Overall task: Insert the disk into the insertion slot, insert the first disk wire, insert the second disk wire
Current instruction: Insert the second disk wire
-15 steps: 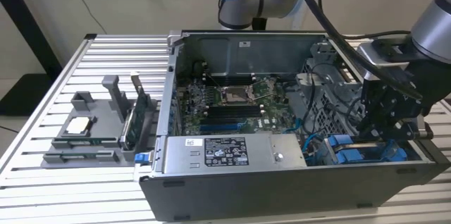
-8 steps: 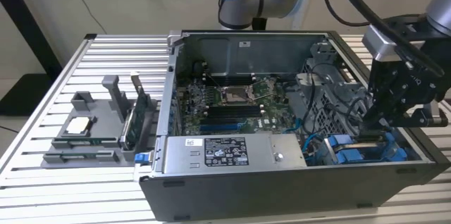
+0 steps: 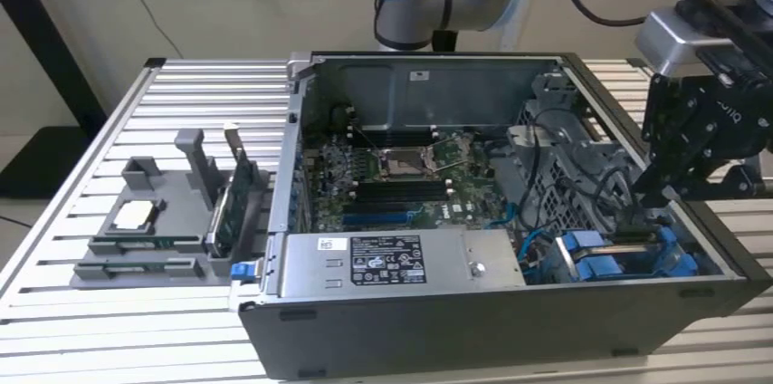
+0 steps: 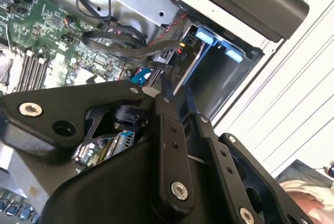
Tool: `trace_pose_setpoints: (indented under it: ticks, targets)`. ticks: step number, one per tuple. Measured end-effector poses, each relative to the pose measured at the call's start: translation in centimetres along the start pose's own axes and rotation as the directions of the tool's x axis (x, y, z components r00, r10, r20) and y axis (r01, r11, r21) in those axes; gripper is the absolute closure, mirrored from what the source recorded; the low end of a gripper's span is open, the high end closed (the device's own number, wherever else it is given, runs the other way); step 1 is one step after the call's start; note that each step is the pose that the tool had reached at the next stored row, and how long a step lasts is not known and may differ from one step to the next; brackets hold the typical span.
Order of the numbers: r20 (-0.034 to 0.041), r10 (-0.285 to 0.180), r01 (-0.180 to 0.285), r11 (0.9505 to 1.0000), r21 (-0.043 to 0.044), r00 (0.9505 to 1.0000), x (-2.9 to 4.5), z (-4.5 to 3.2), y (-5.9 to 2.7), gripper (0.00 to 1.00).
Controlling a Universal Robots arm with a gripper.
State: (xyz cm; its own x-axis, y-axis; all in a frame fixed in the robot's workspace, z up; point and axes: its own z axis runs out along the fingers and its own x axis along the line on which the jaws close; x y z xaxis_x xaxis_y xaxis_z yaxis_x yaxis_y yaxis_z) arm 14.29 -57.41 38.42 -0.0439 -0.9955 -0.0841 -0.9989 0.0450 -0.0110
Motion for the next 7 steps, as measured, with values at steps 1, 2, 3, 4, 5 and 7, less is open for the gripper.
trace_pose_setpoints:
  ticks: [1, 2, 3, 4, 5, 7]
  targets:
    - [0.0000, 0.000, 0.000, 1.0000, 0.0000, 1.0000, 0.00, -0.01, 0.00, 0.76]
    - [0.0001, 0.000, 0.000, 1.0000, 0.0000, 1.0000, 0.00, -0.01, 0.00, 0.76]
    - [0.0002, 0.000, 0.000, 1.0000, 0.0000, 1.0000, 0.00, -0.01, 0.00, 0.76]
    - [-0.0001, 0.000, 0.000, 1.0000, 0.0000, 1.0000, -0.01, -0.04, 0.00, 0.76]
    - [-0.0001, 0.000, 0.000, 1.0000, 0.0000, 1.0000, -0.01, -0.07, 0.00, 0.76]
    - [-0.0001, 0.000, 0.000, 1.0000, 0.0000, 1.0000, -0.01, -0.07, 0.00, 0.76]
